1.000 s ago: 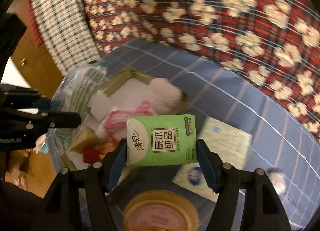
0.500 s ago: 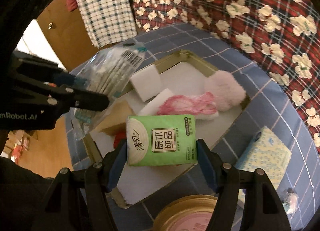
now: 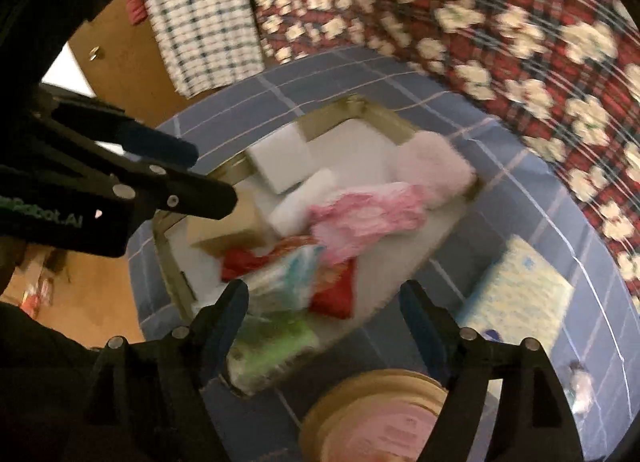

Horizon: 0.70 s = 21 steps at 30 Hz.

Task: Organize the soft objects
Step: 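Open the left tool to drop the swab bag in the tray while the right tool releases the tissue pack, then move both open tools back toward the teal cloth and clear bag on the table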

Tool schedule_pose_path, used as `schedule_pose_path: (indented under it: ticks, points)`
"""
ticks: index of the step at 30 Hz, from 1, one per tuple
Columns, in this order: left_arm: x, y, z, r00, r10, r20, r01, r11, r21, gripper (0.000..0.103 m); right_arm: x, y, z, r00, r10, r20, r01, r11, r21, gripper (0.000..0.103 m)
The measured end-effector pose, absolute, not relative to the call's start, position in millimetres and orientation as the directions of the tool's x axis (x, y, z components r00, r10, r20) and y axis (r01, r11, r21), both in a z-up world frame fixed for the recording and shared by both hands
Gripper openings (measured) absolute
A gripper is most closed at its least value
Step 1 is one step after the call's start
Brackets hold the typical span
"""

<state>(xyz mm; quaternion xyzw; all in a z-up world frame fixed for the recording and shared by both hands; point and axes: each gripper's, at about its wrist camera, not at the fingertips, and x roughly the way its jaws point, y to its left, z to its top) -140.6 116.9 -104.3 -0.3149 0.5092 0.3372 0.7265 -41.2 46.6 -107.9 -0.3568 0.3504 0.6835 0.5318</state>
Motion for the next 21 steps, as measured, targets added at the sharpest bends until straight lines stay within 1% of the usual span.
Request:
schedule_pose_path:
  ticks: [4,7,13,15,17,21]
  points:
    - [-115.1,112.4,-102.8,0.273,0.151,-0.950,-0.773,0.623,-0.124,0.054,-6.7,32.0,-102.4,-0.111,0.501,-0.858,-0.994,-0.069,0.088,0.080]
    - [-92.4,104.0,-101.3,0.287,0.138,-0.948,-0.733,0.669,-0.124,0.059,19.6,17.5,-102.3,-0.056,0.502,-0.863,-0.996,0.029,0.081,0.080]
    - [-44.6,83.3,-98.0,0.316,0.104,-0.943,-0.648,0.750,-0.135,0.060,77.4,-21.9,-104.4,0.054,0.477,-0.877,-0.972,0.227,0.063,0.080]
    - [-28.6,76.0,-97.2,0.321,0.093,-0.942,-0.620,0.773,-0.135,0.061,93.0,-35.0,-105.4,0.084,0.468,-0.879,-0.959,0.277,0.055,0.080]
    - [-11.7,68.7,-97.2,0.323,0.088,-0.942,-0.592,0.795,-0.128,0.065,107.2,-44.9,-107.8,0.110,0.458,-0.882,-0.946,0.320,0.048,0.080]
    - [18.5,55.7,-97.2,0.317,0.087,-0.944,-0.538,0.836,-0.104,0.066,145.4,-63.6,-120.7,0.158,0.417,-0.895,-0.901,0.432,0.042,0.080]
